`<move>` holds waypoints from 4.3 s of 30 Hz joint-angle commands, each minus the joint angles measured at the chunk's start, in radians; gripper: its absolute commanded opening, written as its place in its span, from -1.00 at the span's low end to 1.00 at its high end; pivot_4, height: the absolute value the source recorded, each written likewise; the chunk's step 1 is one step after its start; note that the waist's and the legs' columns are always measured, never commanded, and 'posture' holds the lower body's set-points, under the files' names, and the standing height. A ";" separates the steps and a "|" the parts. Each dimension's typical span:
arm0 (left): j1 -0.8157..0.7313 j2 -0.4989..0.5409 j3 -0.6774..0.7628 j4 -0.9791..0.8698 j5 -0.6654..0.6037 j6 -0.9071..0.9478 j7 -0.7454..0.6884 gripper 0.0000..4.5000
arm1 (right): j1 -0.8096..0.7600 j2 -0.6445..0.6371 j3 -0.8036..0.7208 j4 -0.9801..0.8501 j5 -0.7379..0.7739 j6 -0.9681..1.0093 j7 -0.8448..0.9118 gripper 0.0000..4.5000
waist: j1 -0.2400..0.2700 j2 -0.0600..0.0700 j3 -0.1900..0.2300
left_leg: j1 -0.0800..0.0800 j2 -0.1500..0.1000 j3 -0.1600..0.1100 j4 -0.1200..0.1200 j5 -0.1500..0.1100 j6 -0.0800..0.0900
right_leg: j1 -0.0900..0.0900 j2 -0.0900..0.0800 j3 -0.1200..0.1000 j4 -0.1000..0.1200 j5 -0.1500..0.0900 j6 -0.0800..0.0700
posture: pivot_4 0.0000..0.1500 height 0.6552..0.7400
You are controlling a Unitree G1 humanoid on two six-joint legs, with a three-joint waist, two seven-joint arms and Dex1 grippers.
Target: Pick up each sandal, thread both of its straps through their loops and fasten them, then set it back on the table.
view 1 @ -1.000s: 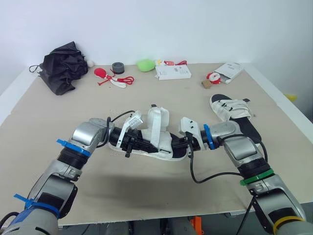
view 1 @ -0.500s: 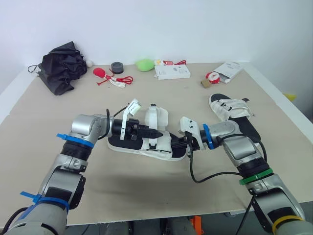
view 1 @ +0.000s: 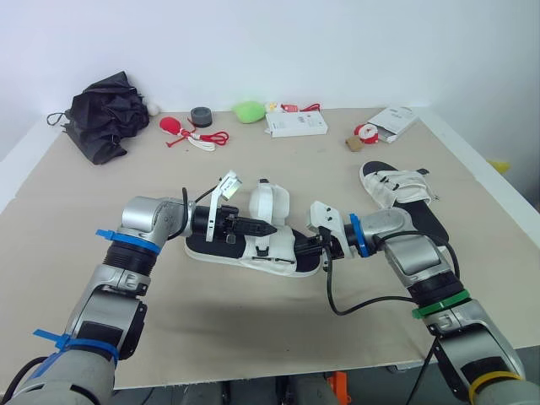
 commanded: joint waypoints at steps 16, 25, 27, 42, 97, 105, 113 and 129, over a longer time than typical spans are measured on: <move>-0.007 0.013 0.038 -0.051 -0.100 0.186 0.020 -0.98 | 0.021 0.001 0.045 0.049 -0.050 0.014 -0.023 -1.00 | 0.000 0.000 0.000 | 0.000 0.000 0.000 0.000 0.000 0.000 | 0.000 0.001 0.000 0.000 0.000 0.000 | 1.00 1.00; -0.012 -0.008 0.087 -0.023 -0.128 0.237 0.086 -0.98 | 0.020 0.000 0.045 0.053 -0.051 0.013 -0.022 -1.00 | 0.000 0.000 0.000 | 0.000 0.000 0.000 0.000 0.000 0.000 | 0.000 0.001 0.001 0.000 0.000 0.000 | 1.00 1.00; -0.024 -0.018 0.112 0.003 -0.138 0.250 0.107 -0.98 | 0.020 0.001 0.045 0.054 -0.051 0.012 -0.022 -1.00 | 0.000 0.000 0.000 | 0.000 0.000 0.000 0.000 0.000 0.000 | 0.000 0.001 0.001 0.000 0.000 0.000 | 1.00 1.00; -0.011 -0.010 0.135 0.000 -0.196 0.366 0.128 -0.98 | 0.025 0.001 0.041 0.055 -0.049 0.012 -0.026 -1.00 | -0.001 0.000 0.000 | 0.000 0.000 0.000 0.000 0.000 -0.001 | 0.000 0.001 0.001 0.000 0.000 0.000 | 1.00 1.00; 0.117 0.067 -0.082 -0.208 -0.004 -0.097 0.042 -0.98 | 0.034 0.002 0.043 0.049 -0.048 0.016 -0.029 -1.00 | 0.000 0.000 0.000 | 0.001 0.000 0.000 -0.001 0.000 -0.001 | -0.001 -0.002 0.002 0.000 0.001 -0.002 | 1.00 1.00; 0.134 0.023 0.001 -0.260 -0.102 -0.108 0.002 -0.98 | 0.032 0.006 0.047 0.052 -0.049 0.014 -0.028 -1.00 | 0.000 0.000 0.000 | 0.001 0.000 0.000 -0.001 0.000 -0.001 | -0.001 -0.002 0.001 0.000 0.001 -0.002 | 1.00 1.00; 0.155 0.066 -0.037 -0.264 -0.028 -0.185 -0.015 -0.19 | 0.025 0.011 0.048 0.062 -0.052 0.007 -0.028 -1.00 | -0.001 0.000 0.000 | 0.000 0.000 0.000 -0.001 0.000 -0.001 | -0.001 -0.001 0.001 0.000 0.001 -0.002 | 1.00 1.00; 0.221 0.365 0.079 -0.513 -0.190 -0.102 -0.211 0.98 | 0.021 0.015 0.046 0.068 -0.050 0.002 -0.020 -1.00 | -0.012 0.000 0.001 | 0.000 0.002 0.000 -0.003 0.000 -0.001 | -0.003 0.000 0.001 0.000 0.000 -0.004 | 1.00 1.00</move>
